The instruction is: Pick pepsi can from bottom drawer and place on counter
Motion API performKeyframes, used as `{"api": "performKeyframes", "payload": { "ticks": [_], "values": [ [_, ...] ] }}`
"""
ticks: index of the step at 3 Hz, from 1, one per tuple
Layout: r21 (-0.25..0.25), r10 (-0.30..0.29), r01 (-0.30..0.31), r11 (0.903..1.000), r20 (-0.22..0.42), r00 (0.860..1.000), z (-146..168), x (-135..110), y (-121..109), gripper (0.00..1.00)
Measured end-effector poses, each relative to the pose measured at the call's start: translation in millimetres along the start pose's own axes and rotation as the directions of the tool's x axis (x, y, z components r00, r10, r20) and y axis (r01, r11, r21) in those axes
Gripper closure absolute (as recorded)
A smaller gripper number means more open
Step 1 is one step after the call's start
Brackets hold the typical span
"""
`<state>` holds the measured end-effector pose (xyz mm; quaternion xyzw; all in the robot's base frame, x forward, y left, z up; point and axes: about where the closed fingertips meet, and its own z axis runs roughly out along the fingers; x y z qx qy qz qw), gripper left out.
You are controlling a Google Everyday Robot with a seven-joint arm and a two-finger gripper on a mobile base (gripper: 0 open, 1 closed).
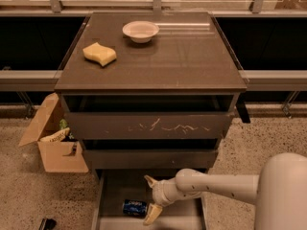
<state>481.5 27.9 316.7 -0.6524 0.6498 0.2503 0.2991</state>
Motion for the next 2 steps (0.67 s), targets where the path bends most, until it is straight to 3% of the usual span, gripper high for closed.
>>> {"api": "performKeyframes", "payload": {
  "ticks": [2],
  "values": [
    [-0.038, 0.039, -0.04, 0.9985, -0.021, 0.999, 52, 12, -8, 0.0]
  ]
}}
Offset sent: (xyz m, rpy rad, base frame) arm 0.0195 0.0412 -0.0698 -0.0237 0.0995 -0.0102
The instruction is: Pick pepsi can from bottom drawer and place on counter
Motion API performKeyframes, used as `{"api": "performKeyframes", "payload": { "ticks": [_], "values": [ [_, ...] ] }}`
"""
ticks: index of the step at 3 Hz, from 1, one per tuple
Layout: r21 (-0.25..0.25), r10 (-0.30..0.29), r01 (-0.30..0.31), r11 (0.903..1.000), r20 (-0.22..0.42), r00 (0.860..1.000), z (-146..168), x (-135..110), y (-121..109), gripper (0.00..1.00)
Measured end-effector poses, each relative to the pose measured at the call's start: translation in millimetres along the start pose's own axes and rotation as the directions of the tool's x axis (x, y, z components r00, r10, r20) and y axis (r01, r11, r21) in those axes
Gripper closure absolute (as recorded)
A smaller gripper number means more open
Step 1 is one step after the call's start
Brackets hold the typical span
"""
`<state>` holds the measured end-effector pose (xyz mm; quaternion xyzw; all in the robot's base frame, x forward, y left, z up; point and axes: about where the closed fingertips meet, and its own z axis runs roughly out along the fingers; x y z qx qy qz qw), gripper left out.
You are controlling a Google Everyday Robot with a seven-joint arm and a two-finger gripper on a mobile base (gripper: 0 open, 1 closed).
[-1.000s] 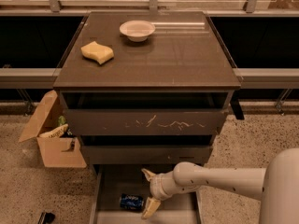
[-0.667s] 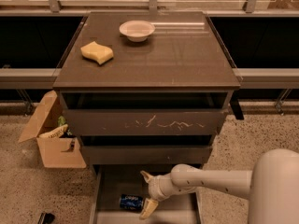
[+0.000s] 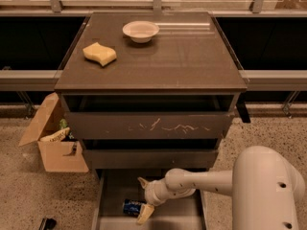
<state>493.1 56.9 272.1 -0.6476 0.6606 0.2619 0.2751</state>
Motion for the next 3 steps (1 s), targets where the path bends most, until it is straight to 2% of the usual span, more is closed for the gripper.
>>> {"api": "performKeyframes", "payload": {
  "ticks": [1, 2, 3],
  "values": [
    [-0.003, 0.0, 0.0, 1.0, 0.003, 1.0, 4, 1, 0, 0.0],
    [0.005, 0.0, 0.0, 1.0, 0.034, 0.999, 17, 12, -5, 0.0],
    [0.014, -0.005, 0.004, 0.9999, 0.099, 0.995, 48, 38, -14, 0.0]
  ]
}}
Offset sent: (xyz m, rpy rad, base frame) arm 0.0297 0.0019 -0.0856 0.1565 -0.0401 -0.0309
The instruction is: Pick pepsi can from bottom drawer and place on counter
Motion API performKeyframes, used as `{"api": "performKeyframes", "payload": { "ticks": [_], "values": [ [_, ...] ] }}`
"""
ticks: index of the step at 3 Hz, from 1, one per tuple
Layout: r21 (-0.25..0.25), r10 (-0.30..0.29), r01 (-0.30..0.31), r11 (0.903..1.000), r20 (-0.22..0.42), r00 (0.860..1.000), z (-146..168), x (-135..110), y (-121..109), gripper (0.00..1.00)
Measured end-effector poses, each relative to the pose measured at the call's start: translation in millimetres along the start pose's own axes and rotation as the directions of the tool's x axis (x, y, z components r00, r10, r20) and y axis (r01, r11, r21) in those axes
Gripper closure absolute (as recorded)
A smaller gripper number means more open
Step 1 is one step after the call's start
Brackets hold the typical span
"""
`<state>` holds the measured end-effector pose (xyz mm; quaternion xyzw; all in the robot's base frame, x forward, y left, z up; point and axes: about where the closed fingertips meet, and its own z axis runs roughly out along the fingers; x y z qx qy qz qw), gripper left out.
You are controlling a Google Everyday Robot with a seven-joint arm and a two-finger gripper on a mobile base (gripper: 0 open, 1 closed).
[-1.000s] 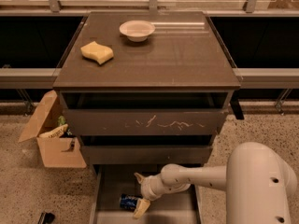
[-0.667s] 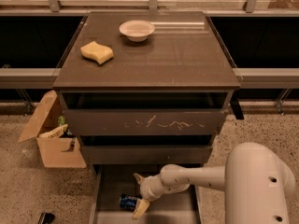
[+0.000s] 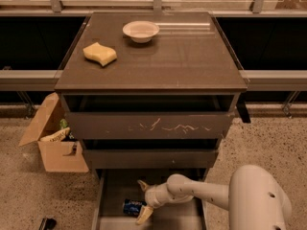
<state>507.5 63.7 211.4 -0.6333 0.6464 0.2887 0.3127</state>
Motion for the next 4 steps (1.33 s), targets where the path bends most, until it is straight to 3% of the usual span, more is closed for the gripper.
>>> {"api": "performKeyframes", "payload": {
  "ticks": [1, 2, 4],
  "values": [
    [-0.005, 0.013, -0.013, 0.9999, 0.012, 1.0, 24, 20, -3, 0.0],
    [-0.011, 0.023, -0.023, 0.9997, -0.02, 1.0, 41, 33, -5, 0.14],
    [-0.02, 0.04, -0.041, 0.999, -0.08, 0.996, 59, 50, -4, 0.61]
  ]
}}
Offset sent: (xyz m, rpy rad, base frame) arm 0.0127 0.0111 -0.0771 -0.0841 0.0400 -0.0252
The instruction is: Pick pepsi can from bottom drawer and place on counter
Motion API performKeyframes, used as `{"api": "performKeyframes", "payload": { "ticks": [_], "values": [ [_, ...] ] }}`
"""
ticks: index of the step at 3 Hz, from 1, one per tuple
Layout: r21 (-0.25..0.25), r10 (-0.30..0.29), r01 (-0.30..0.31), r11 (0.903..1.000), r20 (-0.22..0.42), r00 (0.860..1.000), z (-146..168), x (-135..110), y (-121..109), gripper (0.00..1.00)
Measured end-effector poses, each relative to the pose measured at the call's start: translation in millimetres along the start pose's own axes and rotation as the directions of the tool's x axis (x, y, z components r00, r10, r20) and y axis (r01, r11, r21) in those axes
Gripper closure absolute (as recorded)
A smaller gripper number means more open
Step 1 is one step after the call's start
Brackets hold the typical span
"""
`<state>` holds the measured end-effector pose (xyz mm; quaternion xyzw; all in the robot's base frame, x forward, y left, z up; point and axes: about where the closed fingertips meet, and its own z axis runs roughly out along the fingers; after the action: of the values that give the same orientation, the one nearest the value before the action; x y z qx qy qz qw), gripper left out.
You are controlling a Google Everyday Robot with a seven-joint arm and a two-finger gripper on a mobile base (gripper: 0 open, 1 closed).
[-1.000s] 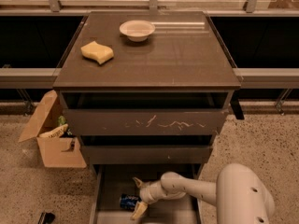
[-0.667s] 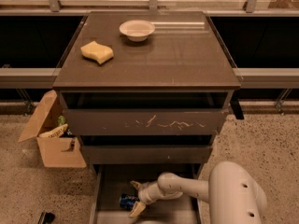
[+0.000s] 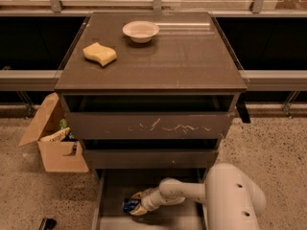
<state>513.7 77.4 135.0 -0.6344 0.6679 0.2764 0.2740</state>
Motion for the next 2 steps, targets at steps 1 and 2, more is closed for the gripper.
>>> {"api": "performKeyframes", "payload": {
  "ticks": [1, 2],
  "values": [
    [0.001, -0.001, 0.001, 1.0, 0.007, 1.0, -2, -1, -2, 0.93],
    [0.012, -0.039, 0.038, 0.9992, 0.092, 0.995, -28, -10, -3, 1.0]
  ]
}}
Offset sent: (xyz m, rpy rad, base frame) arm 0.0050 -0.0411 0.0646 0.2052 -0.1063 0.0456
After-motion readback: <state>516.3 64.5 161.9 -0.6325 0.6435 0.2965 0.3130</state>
